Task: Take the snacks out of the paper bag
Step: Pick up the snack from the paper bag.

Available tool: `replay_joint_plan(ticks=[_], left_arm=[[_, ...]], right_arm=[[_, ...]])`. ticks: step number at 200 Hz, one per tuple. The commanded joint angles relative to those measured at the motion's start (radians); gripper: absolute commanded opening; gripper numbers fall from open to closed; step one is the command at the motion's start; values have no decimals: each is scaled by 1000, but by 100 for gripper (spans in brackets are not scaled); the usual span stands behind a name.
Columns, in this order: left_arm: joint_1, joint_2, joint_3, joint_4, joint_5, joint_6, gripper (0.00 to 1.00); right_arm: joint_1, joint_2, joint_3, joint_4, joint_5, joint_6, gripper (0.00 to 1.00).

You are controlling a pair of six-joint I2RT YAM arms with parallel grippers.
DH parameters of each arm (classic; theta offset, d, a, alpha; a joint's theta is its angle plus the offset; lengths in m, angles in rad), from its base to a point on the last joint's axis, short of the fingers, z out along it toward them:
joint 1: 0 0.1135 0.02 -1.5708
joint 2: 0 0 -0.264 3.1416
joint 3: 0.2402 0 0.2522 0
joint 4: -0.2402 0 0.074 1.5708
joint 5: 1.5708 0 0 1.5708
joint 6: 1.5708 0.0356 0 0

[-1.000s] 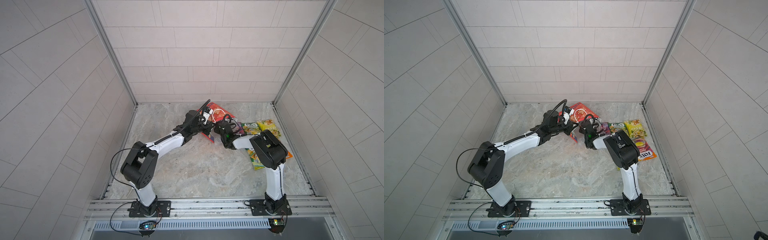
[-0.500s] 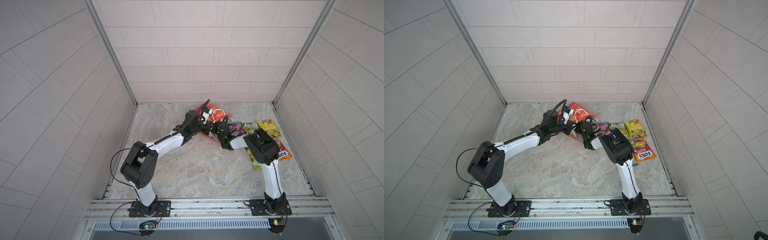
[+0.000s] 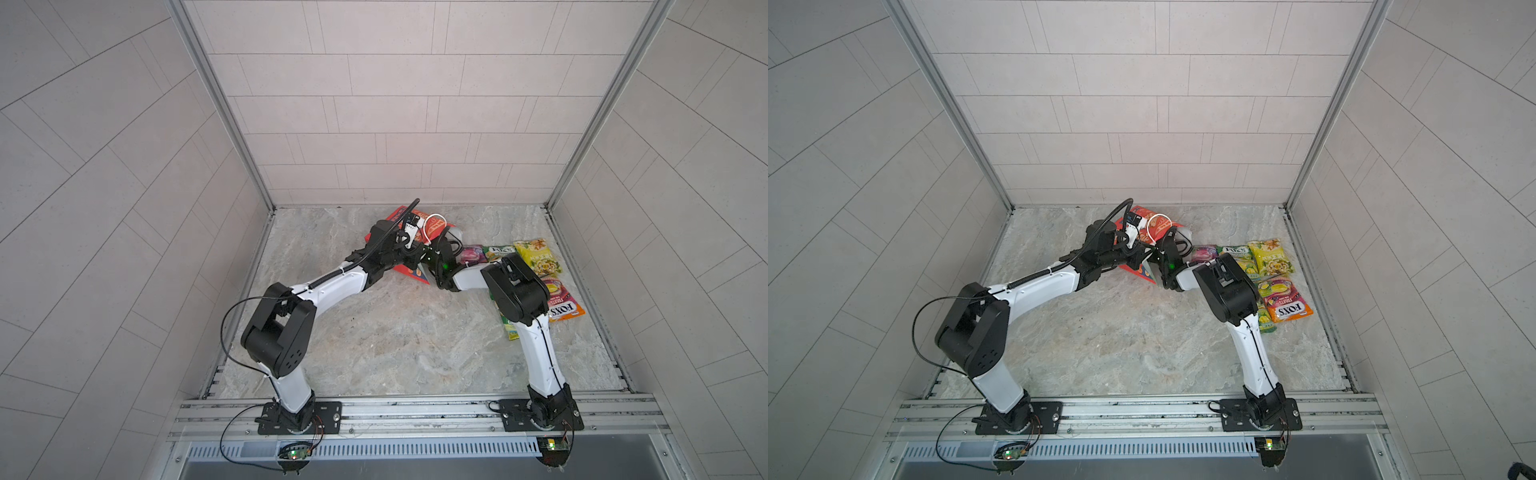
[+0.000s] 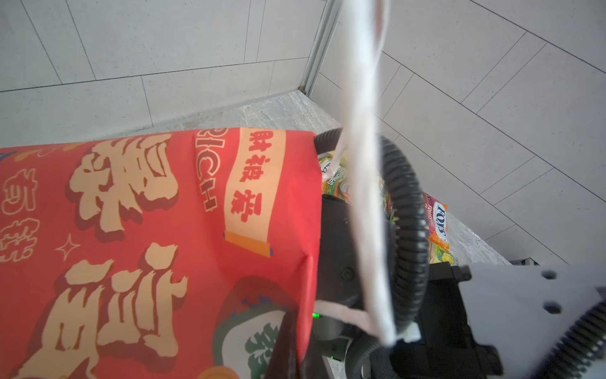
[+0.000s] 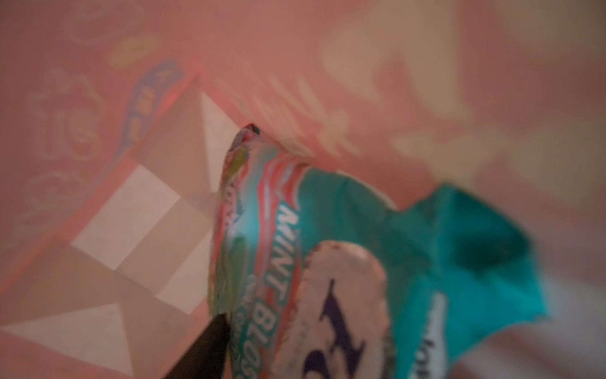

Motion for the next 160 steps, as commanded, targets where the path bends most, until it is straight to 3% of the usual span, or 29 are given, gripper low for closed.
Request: replay_joint_plan(ticks=[1,21,38,91,160], left_arm=[[-19,-6,21,28,87,8,0],[-18,-9,13,27,74,13,0],[-16,-3,13,28,60,8,0],[-4,9,4,25,19,5,0],[-2,20,16,-20,-10,35,0]], right_arm=[[1,20,62,-205,49,37,45],[-2,-6,25,-170,67,50,24],[-11,-28,4,-145,31,72,15],[-11,-147,-71,-105,-83,102,12],[-8,-333,-210,-100,-111,162,4]])
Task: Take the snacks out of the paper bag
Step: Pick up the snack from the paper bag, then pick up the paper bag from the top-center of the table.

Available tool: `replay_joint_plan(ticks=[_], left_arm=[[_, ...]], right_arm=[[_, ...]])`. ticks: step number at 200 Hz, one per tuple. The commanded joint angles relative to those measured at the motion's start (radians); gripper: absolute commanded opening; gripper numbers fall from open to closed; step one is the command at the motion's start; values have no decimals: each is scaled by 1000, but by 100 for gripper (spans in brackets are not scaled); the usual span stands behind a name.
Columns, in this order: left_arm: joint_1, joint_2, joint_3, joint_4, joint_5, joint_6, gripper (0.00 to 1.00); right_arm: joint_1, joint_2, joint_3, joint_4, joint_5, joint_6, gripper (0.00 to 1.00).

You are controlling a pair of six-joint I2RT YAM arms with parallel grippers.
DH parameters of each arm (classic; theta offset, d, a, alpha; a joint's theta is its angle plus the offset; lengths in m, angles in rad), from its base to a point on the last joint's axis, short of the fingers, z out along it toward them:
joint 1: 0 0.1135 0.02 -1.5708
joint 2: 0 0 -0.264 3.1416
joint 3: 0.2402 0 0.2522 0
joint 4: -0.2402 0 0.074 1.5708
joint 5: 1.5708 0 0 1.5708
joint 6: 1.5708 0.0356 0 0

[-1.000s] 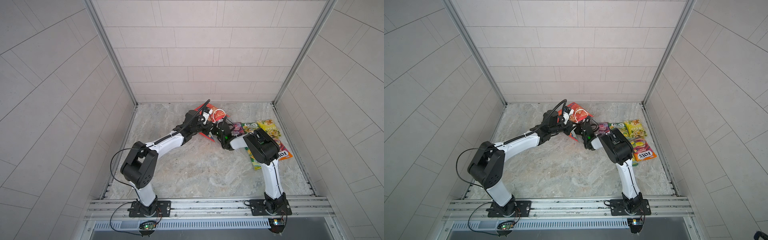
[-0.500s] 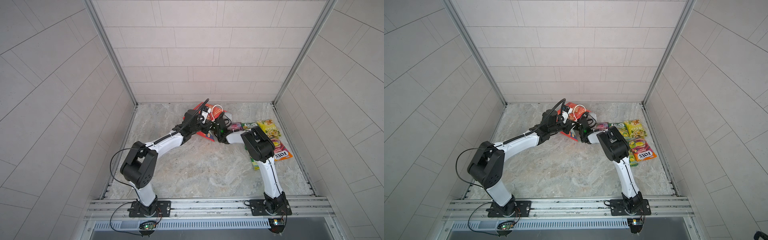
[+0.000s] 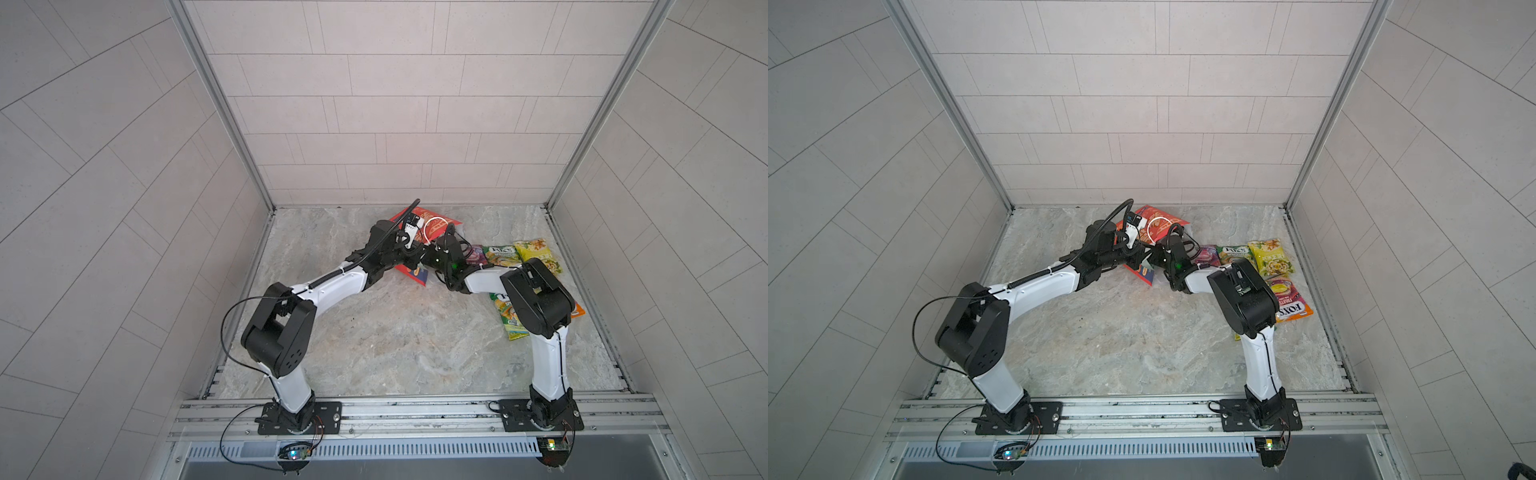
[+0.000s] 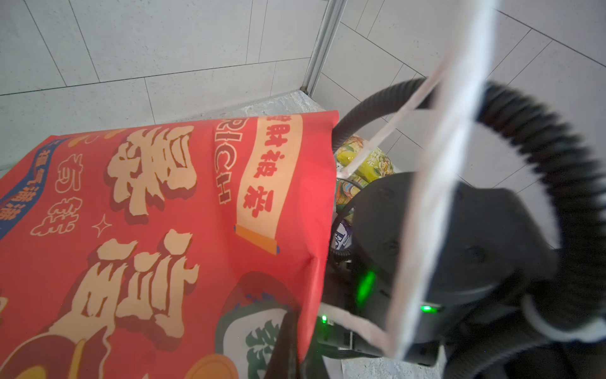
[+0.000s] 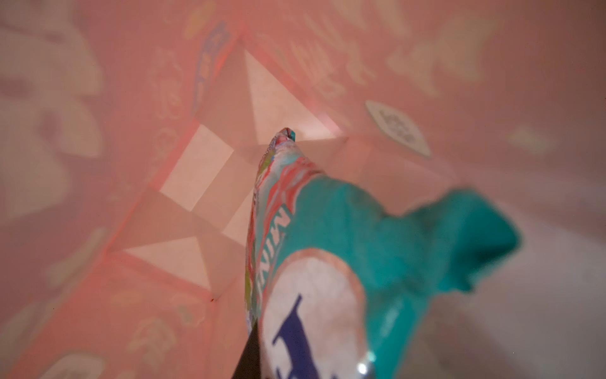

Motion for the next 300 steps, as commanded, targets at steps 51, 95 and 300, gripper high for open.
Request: replay_joint_plan(ticks=[51,95,300], left_arm=[[-4,9,23,-38,-15,26,0],[0,-4,27,-67,-39,39,0],[155,0,469,-737,221,112,0]], right_arm=[[-7,-204,-65,-50,-10,36,0],[-25,-325,-59,-234,-51,24,0],[-152,-1250,-8,-787,-273,-206,4]])
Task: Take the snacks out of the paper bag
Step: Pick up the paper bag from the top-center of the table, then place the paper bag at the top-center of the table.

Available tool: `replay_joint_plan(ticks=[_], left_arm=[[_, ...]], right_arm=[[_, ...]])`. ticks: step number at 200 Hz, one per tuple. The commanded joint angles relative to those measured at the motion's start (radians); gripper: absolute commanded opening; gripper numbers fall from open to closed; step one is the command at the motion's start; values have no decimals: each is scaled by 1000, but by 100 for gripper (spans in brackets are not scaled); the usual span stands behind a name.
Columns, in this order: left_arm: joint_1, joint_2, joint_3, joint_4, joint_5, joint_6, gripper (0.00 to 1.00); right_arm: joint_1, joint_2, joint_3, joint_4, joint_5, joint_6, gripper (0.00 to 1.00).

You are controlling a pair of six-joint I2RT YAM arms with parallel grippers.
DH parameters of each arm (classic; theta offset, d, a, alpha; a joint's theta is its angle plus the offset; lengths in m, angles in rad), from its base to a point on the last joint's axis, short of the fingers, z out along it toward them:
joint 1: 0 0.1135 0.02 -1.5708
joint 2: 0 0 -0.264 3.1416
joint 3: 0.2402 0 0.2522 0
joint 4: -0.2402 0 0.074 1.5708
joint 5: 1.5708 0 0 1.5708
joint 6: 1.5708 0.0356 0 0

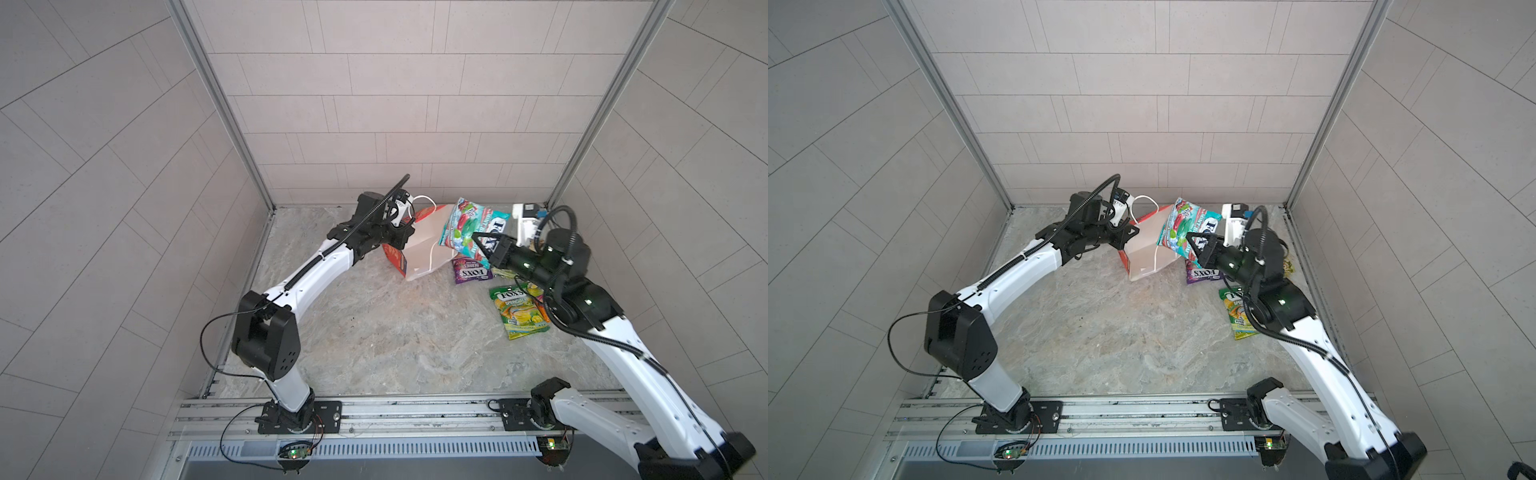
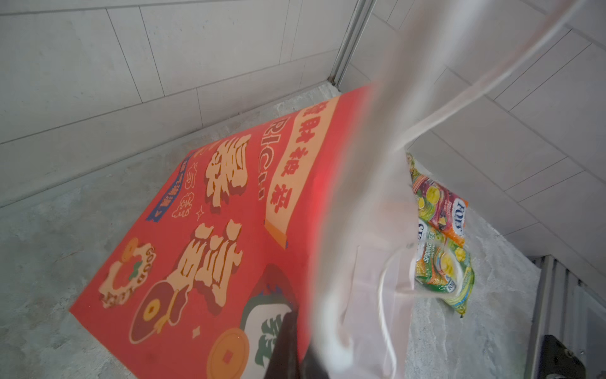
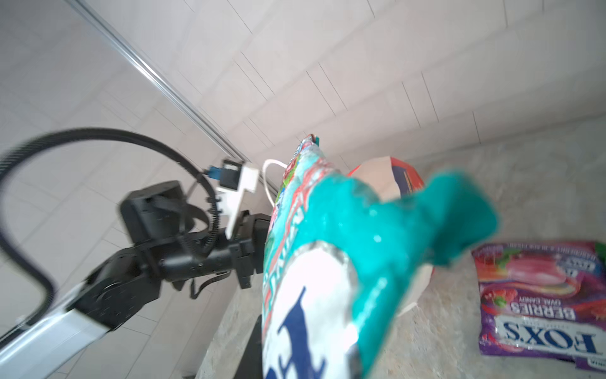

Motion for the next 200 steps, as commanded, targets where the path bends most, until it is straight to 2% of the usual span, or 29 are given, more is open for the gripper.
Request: replay_joint_plan(ticks=[1,15,32,48,70,90,103,120,140,149,171,185,200], left_arm=[[41,48,121,-209,190,22,0],[57,103,243,-386,215,95,0],[67,172,394,-617,268,264,0],[86,232,500,-758,274,331,0],[118,313,619,-910,284,411,0],[147,431,839,-1114,251,472,0],[162,503,976,-1232,278,511,0],[173,568,1084,-1303,235,530,0],[180,583,1084,-1269,234,527,0],[185,587,1084,-1240,214,521,10],[199,589,1085,-1176,188,519,25],[210,594,1086,-1136,176,508,39],[220,594,1087,-1084,150,500,49]], right_arm=[[-23,-97,40,-26,20,-46,4],[-36,-145,33,-84,82,-42,5],[-49,-191,3,-170,177,-23,5],[-57,-213,-46,-218,228,16,6],[-68,-240,-144,-228,238,82,6],[-70,-248,-196,-242,234,108,6],[-70,-248,-221,-255,236,116,6],[-70,-243,-254,-276,236,133,6],[-70,-239,-309,-276,233,158,6],[-70,-233,-331,-268,227,162,6],[-70,-213,-370,-247,217,175,6],[-70,-203,-376,-238,219,175,7],[-70,-200,-382,-254,247,183,9]])
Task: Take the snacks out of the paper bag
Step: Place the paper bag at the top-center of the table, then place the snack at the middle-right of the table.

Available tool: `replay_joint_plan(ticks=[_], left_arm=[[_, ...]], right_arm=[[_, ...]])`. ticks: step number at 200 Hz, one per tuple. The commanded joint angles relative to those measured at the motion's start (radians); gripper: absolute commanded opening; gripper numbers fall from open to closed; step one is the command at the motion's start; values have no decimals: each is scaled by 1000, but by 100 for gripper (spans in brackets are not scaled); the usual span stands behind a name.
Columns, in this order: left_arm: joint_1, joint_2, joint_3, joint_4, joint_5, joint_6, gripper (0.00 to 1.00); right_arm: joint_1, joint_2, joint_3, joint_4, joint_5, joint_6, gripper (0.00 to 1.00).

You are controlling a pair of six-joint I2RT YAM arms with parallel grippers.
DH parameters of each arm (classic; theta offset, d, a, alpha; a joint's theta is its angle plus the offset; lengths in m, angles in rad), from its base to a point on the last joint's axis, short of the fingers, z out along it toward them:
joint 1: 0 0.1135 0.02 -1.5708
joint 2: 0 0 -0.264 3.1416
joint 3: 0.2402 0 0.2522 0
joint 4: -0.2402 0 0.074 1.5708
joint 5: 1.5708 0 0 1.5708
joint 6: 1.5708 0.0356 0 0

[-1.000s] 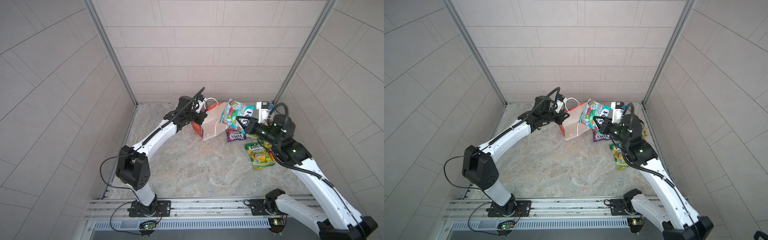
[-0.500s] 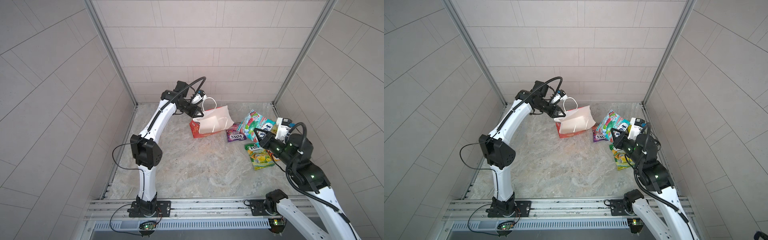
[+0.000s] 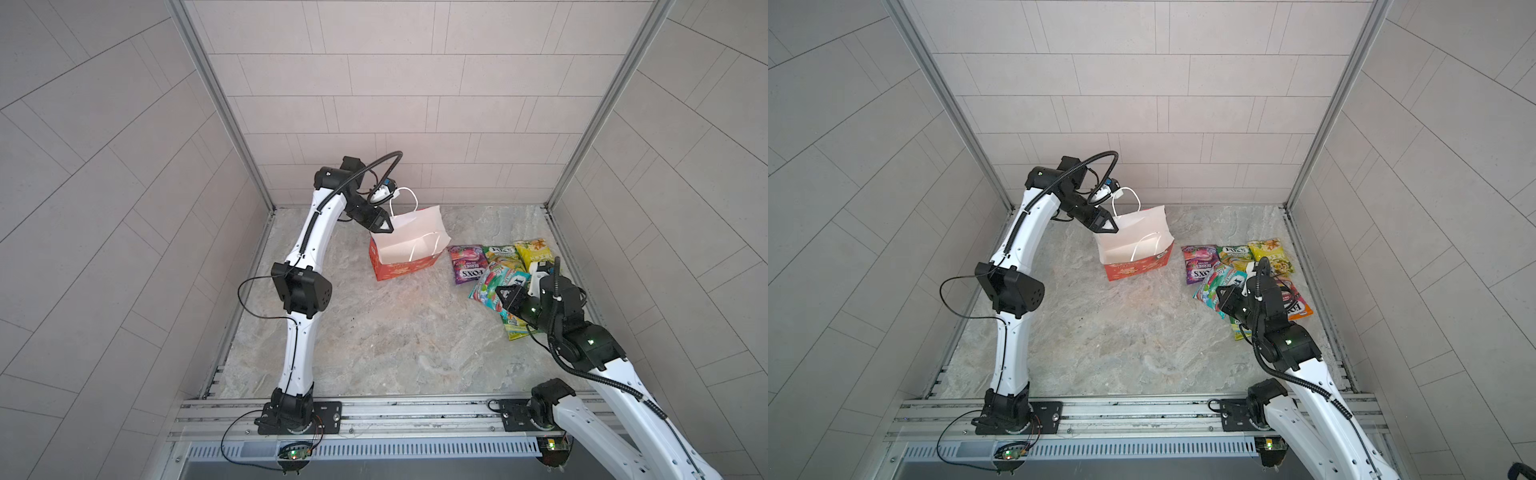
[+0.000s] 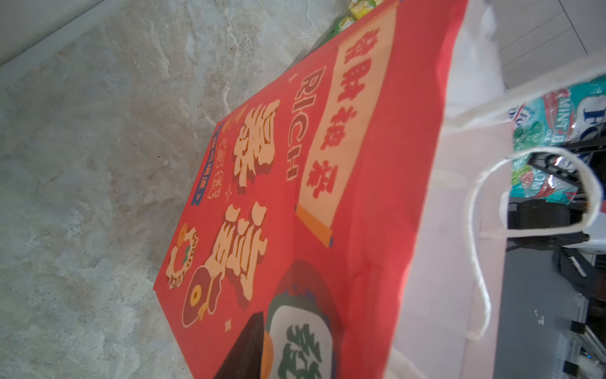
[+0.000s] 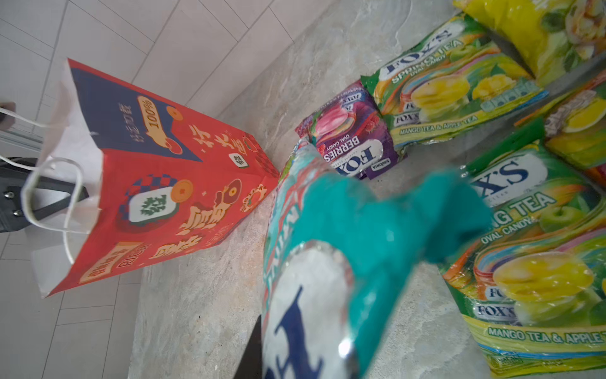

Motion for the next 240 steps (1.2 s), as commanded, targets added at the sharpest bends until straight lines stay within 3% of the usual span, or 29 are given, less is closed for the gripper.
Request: replay_joint_plan(ticks=[1,19,36,99,124,144,184,226,240], left_arm=[[20,7,16,62,-54,-6,49],[36,-1,19,138,-104,-34,53],[59,-13,20,225,-99,-69,76],[126,-102,11,482,-30,-249,81],[130,-229,-109,636,-34,-356,81],[129,-402,-337,840,-76,-468,82],[119,-830,-999,1384,-301,-782,81],[-35,-1223,-1638,1661,-710,-838,79],[-80,-1289,-1777,1711,-791,-851,78]], right_arm=[[-5,-9,5,49,30,29,9],[-5,-15,-41,53,53,51,9],[-3,-17,-109,82,60,96,10],[15,-4,-244,205,175,246,10],[32,20,-257,228,212,285,11],[67,66,-283,312,250,341,13],[173,123,-284,355,386,430,17],[237,143,-311,415,456,497,19],[251,137,-339,442,471,523,22]])
